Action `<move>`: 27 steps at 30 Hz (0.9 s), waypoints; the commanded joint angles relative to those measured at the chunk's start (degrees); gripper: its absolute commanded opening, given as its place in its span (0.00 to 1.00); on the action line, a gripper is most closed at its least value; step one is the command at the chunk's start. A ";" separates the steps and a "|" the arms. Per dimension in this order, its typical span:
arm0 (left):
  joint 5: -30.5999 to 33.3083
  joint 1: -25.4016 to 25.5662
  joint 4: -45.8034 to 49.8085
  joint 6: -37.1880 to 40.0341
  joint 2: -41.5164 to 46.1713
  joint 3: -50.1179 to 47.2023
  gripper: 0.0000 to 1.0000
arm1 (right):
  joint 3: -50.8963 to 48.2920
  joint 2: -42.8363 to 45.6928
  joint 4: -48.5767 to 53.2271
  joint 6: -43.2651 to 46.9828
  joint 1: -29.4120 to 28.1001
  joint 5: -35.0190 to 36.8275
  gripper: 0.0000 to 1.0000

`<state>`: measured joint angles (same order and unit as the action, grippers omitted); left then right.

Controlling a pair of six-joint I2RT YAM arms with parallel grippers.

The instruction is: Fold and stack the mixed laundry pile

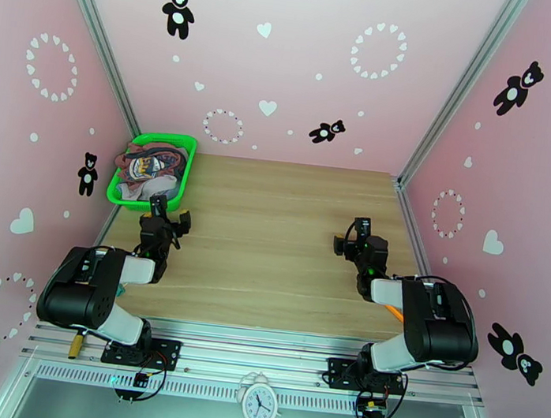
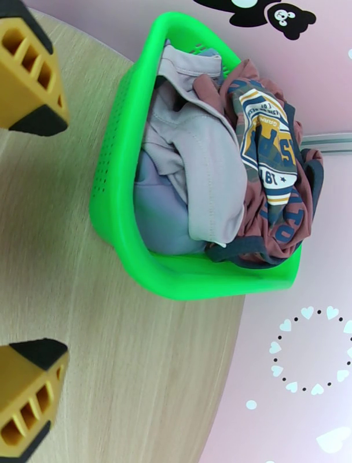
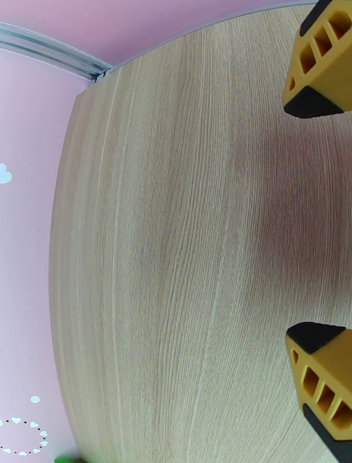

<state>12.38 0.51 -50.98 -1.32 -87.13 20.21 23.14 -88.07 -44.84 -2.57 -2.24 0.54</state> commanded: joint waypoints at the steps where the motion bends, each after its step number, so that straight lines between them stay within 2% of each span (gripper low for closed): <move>1: -0.87 0.06 0.00 -0.35 -0.38 0.94 0.98 | 1.03 0.10 0.43 -0.07 0.00 0.01 0.99; 6: -0.56 0.25 -0.25 -0.13 -0.19 0.88 0.98 | 0.98 0.18 0.31 -0.15 0.07 -0.13 0.99; 7: 1.55 0.92 2.47 -0.04 1.36 1.57 0.99 | 0.85 0.35 0.11 -0.11 0.09 -0.16 0.99; 9: 8.38 3.46 17.97 -0.39 7.75 6.41 0.99 | 2.02 2.55 3.66 0.42 -0.12 -0.81 0.99; 13: 18.15 4.06 57.95 -12.80 17.59 24.22 0.97 | 14.98 13.81 34.76 -3.03 -0.37 -3.88 0.99; 15: 23.57 3.80 71.32 -20.38 19.44 31.37 0.97 | 22.46 15.53 47.70 -7.11 -0.96 -3.15 0.99; 17: 20.56 1.95 79.04 -22.68 18.98 38.01 0.98 | 30.13 14.73 59.37 -9.47 -2.09 -2.64 0.97; 20: 9.16 -2.06 85.83 -22.39 13.05 48.76 0.94 | 38.67 11.24 70.49 -10.23 -4.76 -1.40 0.93; 22: 2.17 -4.80 88.34 -21.49 7.38 56.04 0.90 | 41.99 8.81 74.37 -10.37 -6.49 -1.26 0.93; 23: -1.39 -6.34 89.27 -21.19 4.02 59.58 0.92 | 43.03 7.82 75.34 -10.80 -7.28 -1.16 0.93; 25: -5.89 -8.77 91.07 -21.05 -2.54 66.38 0.93 | 43.67 6.50 75.14 -11.77 -8.69 -1.43 0.92; 27: -9.34 -10.83 91.90 -20.62 -8.73 72.54 0.90 | 43.48 5.52 73.72 -12.57 -9.70 -2.43 0.92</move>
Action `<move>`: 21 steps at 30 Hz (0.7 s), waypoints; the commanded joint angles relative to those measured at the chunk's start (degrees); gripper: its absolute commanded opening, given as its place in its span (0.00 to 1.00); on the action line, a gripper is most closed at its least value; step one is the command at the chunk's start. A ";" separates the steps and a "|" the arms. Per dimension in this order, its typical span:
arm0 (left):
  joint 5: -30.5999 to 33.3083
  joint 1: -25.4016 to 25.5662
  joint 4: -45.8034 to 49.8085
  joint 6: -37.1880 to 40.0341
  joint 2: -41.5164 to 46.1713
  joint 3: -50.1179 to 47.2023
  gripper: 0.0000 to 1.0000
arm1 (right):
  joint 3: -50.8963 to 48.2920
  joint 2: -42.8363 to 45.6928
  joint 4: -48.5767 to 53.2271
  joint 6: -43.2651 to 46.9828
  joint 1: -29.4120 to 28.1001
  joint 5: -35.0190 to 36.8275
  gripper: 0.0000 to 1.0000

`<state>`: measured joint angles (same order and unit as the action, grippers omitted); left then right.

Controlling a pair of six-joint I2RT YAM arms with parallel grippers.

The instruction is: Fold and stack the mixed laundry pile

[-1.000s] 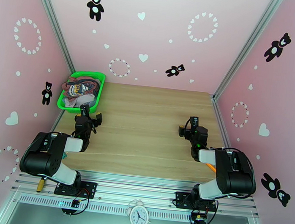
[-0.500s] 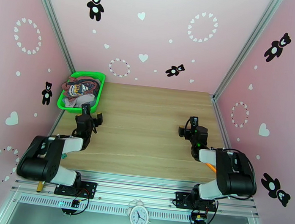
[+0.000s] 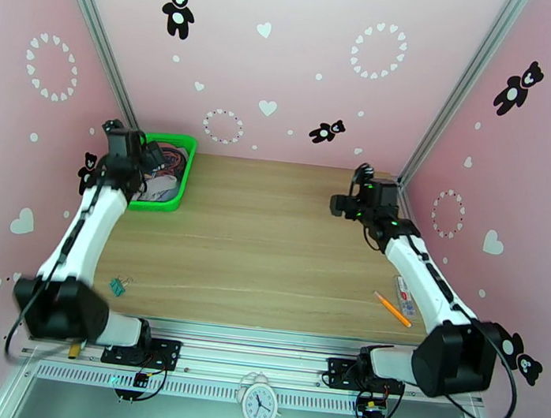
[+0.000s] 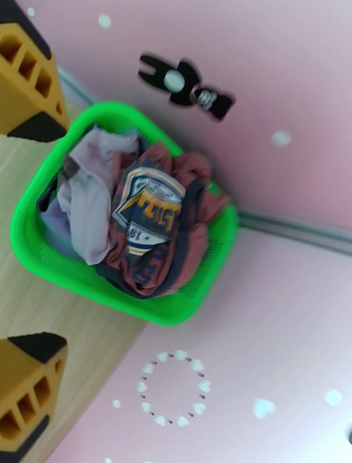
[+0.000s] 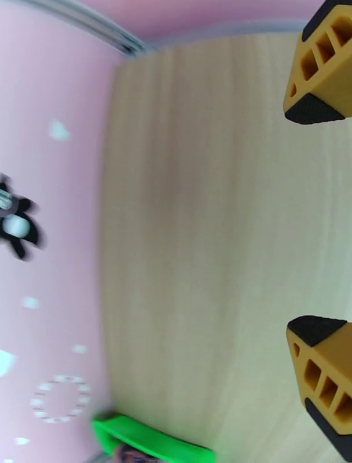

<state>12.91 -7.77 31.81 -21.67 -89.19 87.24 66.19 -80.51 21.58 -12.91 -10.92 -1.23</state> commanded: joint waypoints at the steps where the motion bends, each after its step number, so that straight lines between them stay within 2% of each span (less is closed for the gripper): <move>1: -11.40 -3.37 9.00 0.18 -9.60 8.36 0.88 | 0.38 -2.61 6.75 -2.53 -1.49 -1.21 0.92; 4: -13.38 -4.61 8.57 2.29 -17.59 16.02 0.87 | 0.34 -4.67 5.40 -2.89 -2.55 -2.18 0.91; 9: -12.68 -4.70 9.66 5.23 -30.92 27.53 0.87 | 0.43 -8.51 3.39 -3.26 -3.24 -4.41 0.90; 17: -13.29 -4.73 6.96 4.55 -45.48 37.74 0.92 | 3.27 -14.21 3.51 -2.75 -4.40 -5.31 0.90; 19: -13.52 -4.71 6.08 4.25 -47.59 39.74 0.86 | 3.94 -15.24 4.09 -2.32 -4.83 -5.30 0.89; 21: -13.48 -4.76 5.22 3.88 -48.72 41.23 0.74 | 4.35 -16.17 4.51 -1.99 -5.32 -5.21 0.86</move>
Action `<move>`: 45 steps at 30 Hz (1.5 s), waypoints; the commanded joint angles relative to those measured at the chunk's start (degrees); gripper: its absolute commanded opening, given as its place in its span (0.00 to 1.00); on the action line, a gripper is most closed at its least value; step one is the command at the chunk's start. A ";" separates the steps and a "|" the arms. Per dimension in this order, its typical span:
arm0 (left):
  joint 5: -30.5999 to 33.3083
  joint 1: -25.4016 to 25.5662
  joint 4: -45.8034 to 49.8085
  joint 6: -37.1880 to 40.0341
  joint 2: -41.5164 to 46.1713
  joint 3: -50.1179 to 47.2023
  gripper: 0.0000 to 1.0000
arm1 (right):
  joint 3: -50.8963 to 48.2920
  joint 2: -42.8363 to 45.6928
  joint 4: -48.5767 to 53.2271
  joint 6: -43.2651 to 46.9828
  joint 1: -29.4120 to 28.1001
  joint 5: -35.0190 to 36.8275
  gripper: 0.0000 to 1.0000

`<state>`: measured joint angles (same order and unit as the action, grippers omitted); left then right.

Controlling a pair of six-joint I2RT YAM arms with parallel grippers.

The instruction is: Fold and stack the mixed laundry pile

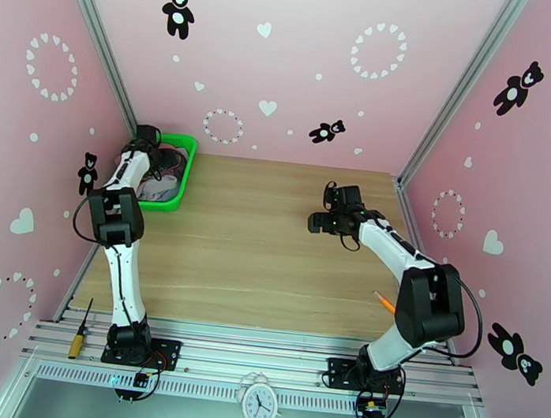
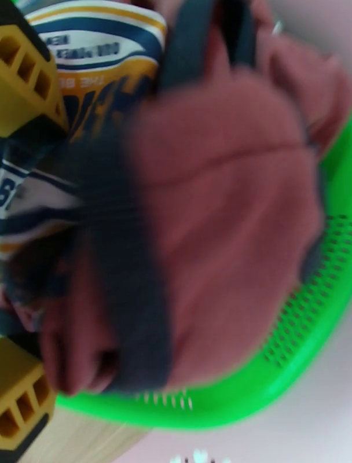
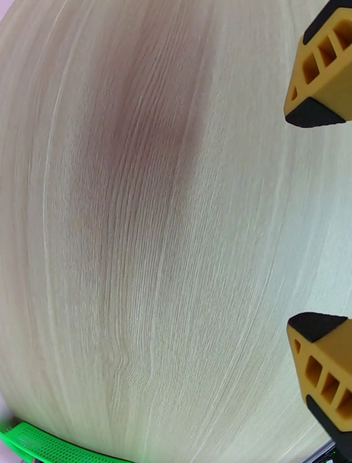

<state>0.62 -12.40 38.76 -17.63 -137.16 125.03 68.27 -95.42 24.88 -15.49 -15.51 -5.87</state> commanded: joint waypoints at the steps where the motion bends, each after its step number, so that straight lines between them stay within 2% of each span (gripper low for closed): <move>1: -0.99 -0.08 -1.85 -0.51 -1.06 4.08 0.67 | 2.56 -1.66 1.53 0.75 -0.99 -0.52 0.85; 2: -0.90 -0.08 -2.14 -0.65 -1.11 4.42 0.59 | 2.78 -1.94 1.74 0.74 -1.23 -0.46 0.83; 6: -2.63 -0.08 -3.58 -0.92 0.98 4.44 0.06 | 3.84 -2.67 2.59 0.81 -2.64 -0.19 0.78; 7: -2.98 -0.08 -3.68 -0.92 1.99 4.18 0.00 | 4.17 -2.72 2.85 0.76 -3.11 -0.11 0.77; 14: -5.91 0.14 -4.47 -0.34 14.68 -1.44 0.00 | 5.25 0.32 4.47 0.76 -5.50 0.38 0.69; 17: -7.16 0.86 -2.16 0.39 21.05 -0.90 0.00 | 4.23 3.50 4.08 0.15 -5.53 -0.23 0.68; 23: -9.98 4.56 11.98 1.19 27.04 13.26 0.00 | 1.14 10.98 2.35 -0.42 -5.52 -1.75 0.68; 27: -9.32 10.45 19.98 2.03 28.79 22.07 0.00 | -1.13 15.68 1.85 -0.26 -5.56 -2.13 0.68; 29: -8.87 14.01 21.47 1.60 30.44 21.84 0.00 | -2.03 17.63 2.32 -0.07 -5.55 -1.89 0.69; 31: -7.55 18.45 21.08 1.45 33.05 17.62 0.00 | -2.93 19.52 3.13 0.26 -5.55 -1.23 0.69; 33: -5.15 24.17 18.38 1.29 36.61 9.27 0.00 | -3.92 21.32 4.08 0.64 -5.47 -0.44 0.69; 38: 0.19 38.66 4.49 -2.74 43.86 -19.20 0.00 | -6.20 25.47 7.14 1.32 -4.58 2.03 0.71; 42: 2.91 47.93 -6.81 -8.88 41.63 -36.54 0.00 | -7.59 28.22 10.04 1.81 -2.88 3.10 0.74; 43: 2.69 49.71 -8.59 -10.11 40.06 -38.65 0.02 | -7.87 28.71 10.66 1.81 -2.40 3.06 0.75; 44: 2.55 51.70 -10.32 -11.29 37.99 -40.24 0.13 | -8.11 29.26 11.33 1.86 -1.80 2.89 0.76; 45: 2.69 53.65 -11.39 -12.14 35.93 -41.14 0.30 | -8.28 29.81 12.02 1.95 -1.18 2.73 0.76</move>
<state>0.75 37.32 36.86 -24.53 -98.74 86.52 60.99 -67.77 33.04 -14.35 -17.89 -4.12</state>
